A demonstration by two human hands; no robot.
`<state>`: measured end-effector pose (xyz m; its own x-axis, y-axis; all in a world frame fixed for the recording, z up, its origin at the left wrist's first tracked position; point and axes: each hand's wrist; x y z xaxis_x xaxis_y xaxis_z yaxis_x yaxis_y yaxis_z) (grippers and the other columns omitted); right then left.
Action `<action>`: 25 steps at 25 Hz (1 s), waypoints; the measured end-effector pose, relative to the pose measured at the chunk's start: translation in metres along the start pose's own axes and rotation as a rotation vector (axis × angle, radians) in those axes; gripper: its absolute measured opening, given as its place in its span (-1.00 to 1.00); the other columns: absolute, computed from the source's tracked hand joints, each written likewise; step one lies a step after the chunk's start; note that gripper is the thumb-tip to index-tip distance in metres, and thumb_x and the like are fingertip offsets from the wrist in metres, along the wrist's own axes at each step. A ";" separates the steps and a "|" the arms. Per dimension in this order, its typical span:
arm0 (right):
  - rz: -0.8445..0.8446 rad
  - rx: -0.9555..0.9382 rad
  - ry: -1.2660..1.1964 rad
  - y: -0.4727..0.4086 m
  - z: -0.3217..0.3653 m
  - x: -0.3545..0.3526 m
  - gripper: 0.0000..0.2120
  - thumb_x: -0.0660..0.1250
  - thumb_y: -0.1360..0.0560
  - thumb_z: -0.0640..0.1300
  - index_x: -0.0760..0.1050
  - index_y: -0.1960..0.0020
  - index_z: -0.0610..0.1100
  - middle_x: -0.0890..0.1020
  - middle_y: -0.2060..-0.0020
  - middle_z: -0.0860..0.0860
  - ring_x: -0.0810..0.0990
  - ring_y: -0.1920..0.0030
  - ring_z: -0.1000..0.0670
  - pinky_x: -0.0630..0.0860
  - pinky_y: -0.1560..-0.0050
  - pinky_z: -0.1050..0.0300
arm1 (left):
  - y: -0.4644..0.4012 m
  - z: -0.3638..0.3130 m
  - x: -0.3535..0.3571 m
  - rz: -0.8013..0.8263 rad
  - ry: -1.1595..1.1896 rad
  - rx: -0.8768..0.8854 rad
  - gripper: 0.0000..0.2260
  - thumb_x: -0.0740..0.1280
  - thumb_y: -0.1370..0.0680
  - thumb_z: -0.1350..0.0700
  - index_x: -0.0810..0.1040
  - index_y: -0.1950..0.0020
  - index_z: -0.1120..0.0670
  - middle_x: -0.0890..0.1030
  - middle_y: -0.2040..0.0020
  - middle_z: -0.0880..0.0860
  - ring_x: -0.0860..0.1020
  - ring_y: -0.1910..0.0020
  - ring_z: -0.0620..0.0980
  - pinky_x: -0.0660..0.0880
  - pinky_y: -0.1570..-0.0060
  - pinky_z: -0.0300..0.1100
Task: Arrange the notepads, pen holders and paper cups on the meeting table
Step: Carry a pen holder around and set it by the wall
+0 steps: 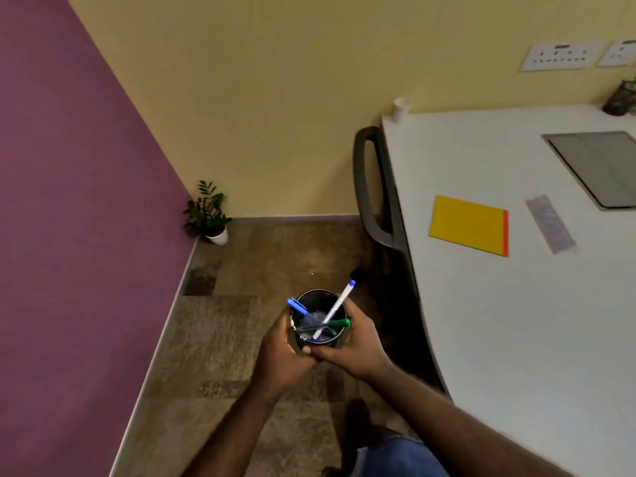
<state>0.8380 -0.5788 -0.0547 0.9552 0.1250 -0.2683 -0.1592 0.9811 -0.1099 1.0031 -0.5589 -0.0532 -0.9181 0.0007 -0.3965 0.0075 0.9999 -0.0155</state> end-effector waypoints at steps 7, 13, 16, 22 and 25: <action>0.056 -0.059 -0.029 -0.134 0.009 0.047 -0.25 0.66 -0.15 0.15 0.45 -0.28 0.20 0.62 -0.14 0.24 0.60 -0.16 0.19 0.51 -0.15 0.32 | -0.110 0.023 -0.066 -0.120 0.026 -0.017 -0.35 0.55 -0.17 0.06 0.51 -0.23 -0.22 0.68 -0.06 -0.16 0.66 -0.04 -0.15 0.61 -0.04 -0.06; 0.128 -0.039 -0.026 -0.261 0.013 0.053 -0.24 0.67 -0.18 0.05 0.43 -0.31 0.14 0.61 -0.17 0.23 0.59 -0.19 0.17 0.53 -0.22 0.19 | -0.235 0.028 -0.108 -0.133 -0.060 0.026 -0.34 0.55 -0.18 -0.03 0.44 -0.22 -0.38 0.62 -0.06 -0.36 0.61 -0.02 -0.32 0.55 0.04 -0.37; 0.110 -0.045 -0.012 -0.319 0.017 0.046 -0.24 0.67 -0.19 0.01 0.43 -0.32 0.09 0.60 -0.17 0.25 0.59 -0.19 0.17 0.52 -0.21 0.24 | -0.296 0.025 -0.116 -0.121 -0.080 0.051 -0.31 0.54 -0.19 -0.08 0.37 -0.21 -0.50 0.56 -0.06 -0.47 0.58 -0.02 -0.40 0.50 0.09 -0.48; -0.047 0.007 0.029 -0.430 0.003 0.021 -0.24 0.68 -0.16 0.01 0.44 -0.29 0.08 0.61 -0.14 0.25 0.59 -0.17 0.20 0.53 -0.21 0.21 | -0.442 0.034 -0.110 0.032 -0.042 0.124 -0.33 0.58 -0.21 0.01 0.46 -0.27 -0.27 0.64 -0.06 -0.29 0.63 -0.02 -0.26 0.63 0.03 -0.14; -0.168 0.043 0.035 -0.481 -0.004 0.011 -0.22 0.68 -0.16 -0.03 0.45 -0.31 0.01 0.63 -0.15 0.18 0.60 -0.18 0.16 0.54 -0.24 0.11 | -0.521 0.034 -0.105 0.157 -0.053 0.211 -0.35 0.56 -0.20 -0.02 0.46 -0.25 -0.27 0.65 -0.04 -0.27 0.63 -0.01 -0.27 0.62 0.06 -0.20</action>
<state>0.9241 -1.0502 -0.0085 0.9582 -0.0462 -0.2823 0.0138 0.9932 -0.1155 1.1096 -1.0808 -0.0348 -0.8772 0.1488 -0.4565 0.2354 0.9619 -0.1389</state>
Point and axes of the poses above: each hand's wrist, its own y-axis away from the middle knuckle, its own x-axis out of the palm, z = x × y
